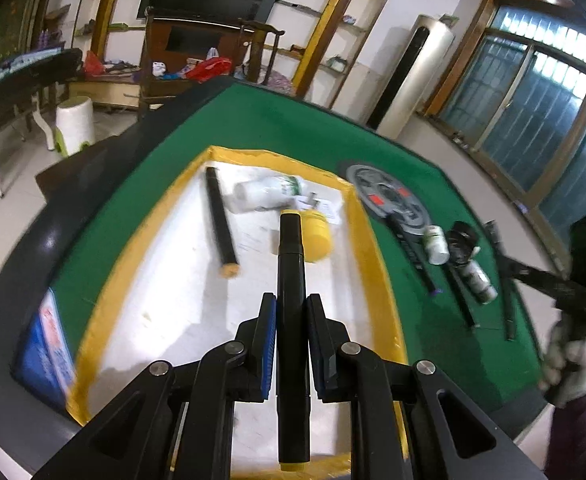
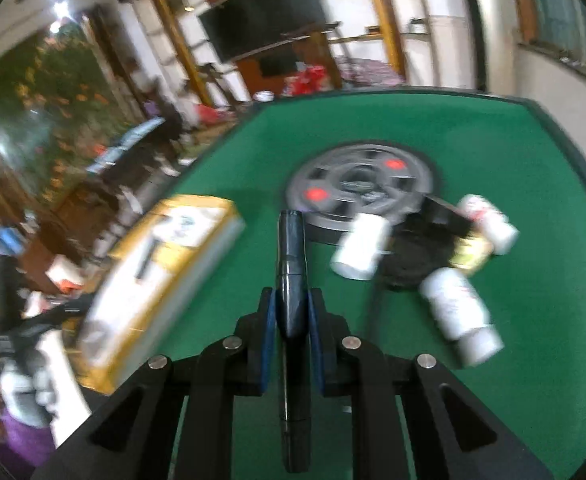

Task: Organize rigid objects
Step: 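Lower the marker into the tray and open the left gripper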

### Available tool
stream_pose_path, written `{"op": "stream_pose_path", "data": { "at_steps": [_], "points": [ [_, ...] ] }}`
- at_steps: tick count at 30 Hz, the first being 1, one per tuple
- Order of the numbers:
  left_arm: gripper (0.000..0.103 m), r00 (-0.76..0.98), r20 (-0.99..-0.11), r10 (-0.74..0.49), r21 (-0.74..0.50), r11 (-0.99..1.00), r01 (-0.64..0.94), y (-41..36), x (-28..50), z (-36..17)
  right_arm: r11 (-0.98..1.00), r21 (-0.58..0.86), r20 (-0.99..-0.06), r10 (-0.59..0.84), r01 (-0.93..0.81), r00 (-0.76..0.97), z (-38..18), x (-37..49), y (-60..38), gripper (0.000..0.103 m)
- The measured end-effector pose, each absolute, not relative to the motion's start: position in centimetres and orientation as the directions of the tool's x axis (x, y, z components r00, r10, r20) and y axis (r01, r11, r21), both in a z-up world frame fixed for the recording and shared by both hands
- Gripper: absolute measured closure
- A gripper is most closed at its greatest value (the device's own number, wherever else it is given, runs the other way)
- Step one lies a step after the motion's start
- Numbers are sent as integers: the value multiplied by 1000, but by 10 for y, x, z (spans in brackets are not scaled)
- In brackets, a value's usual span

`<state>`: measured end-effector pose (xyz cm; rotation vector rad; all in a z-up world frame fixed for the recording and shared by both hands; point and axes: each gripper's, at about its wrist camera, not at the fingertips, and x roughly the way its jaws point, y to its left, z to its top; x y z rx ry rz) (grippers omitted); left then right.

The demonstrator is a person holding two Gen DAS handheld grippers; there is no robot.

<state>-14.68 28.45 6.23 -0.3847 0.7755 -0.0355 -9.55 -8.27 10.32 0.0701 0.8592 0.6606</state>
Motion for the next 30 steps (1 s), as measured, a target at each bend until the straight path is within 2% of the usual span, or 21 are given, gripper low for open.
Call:
{"op": "stream_pose_path", "data": {
  "at_steps": [7,14,19,23,27,30],
  "points": [
    [88,664,-744,-76,-273,941,-198,311,-115,57,650,479,-637,720,-590,277,110,-113,-4,88],
    [88,584,-811,-45,-242,934,-264,329,-80,34,608,517,-672,725,-603,155,94,-108,80,88],
    [88,555,-830,-45,-243,926,-288,336,-66,26,646,511,-733,672,-567,106,74,-92,129,88],
    [80,575,-814,-84,-280,924,-261,338,-73,27,676,485,-772,629,-555,91,62,-80,153,88],
    [59,618,-770,-158,-377,894,-242,346,-91,34,700,447,-803,588,-556,96,54,-74,171,88],
    [59,647,-742,-176,-412,881,-233,349,-107,39,721,423,-821,562,-549,105,47,-70,180,88]
  ]
}}
